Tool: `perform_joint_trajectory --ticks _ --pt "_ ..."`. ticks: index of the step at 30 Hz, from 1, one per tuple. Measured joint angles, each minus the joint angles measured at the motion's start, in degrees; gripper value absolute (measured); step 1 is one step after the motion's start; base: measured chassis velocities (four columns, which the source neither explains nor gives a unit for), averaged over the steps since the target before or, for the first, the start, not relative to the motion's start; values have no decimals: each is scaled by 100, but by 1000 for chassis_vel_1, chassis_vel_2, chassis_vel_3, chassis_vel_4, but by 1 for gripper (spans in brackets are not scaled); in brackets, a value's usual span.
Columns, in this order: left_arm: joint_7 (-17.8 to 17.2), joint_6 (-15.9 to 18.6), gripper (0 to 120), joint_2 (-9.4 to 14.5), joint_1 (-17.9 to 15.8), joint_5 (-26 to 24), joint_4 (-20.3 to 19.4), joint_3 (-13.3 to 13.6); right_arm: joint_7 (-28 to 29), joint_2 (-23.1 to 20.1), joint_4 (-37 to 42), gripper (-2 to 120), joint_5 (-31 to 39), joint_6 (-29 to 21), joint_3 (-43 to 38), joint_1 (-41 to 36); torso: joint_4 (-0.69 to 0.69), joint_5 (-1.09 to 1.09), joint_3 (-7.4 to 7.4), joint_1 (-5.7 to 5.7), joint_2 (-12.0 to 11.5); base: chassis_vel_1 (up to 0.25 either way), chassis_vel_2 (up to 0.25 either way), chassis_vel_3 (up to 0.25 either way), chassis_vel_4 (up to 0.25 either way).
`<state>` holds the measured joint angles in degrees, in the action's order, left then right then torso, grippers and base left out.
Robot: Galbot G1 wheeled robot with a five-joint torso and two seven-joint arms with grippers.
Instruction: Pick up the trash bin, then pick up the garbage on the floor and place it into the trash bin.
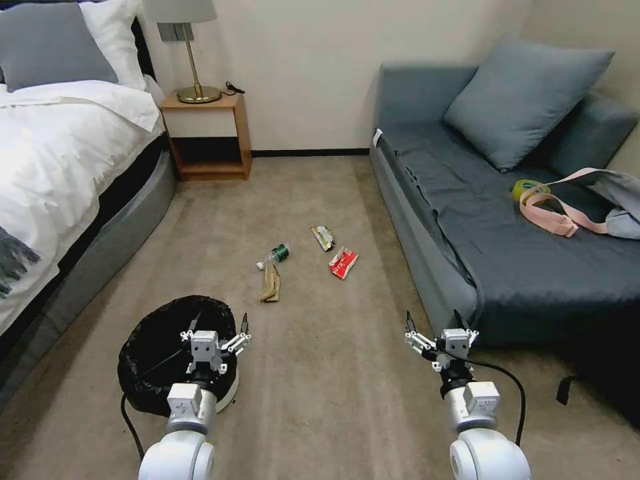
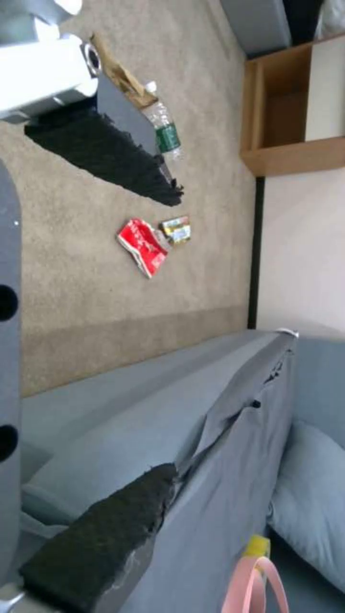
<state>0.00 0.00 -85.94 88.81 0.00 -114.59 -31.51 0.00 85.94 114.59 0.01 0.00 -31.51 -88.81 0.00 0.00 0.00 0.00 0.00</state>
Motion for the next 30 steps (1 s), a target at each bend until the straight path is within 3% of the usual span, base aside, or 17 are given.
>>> perform_joint_trajectory --ticks 30 --pt "0 0 100 0 0 0 0 0 0 0 0 100 0 0 0 0 0 0 0 0 0 0 0 0 0"
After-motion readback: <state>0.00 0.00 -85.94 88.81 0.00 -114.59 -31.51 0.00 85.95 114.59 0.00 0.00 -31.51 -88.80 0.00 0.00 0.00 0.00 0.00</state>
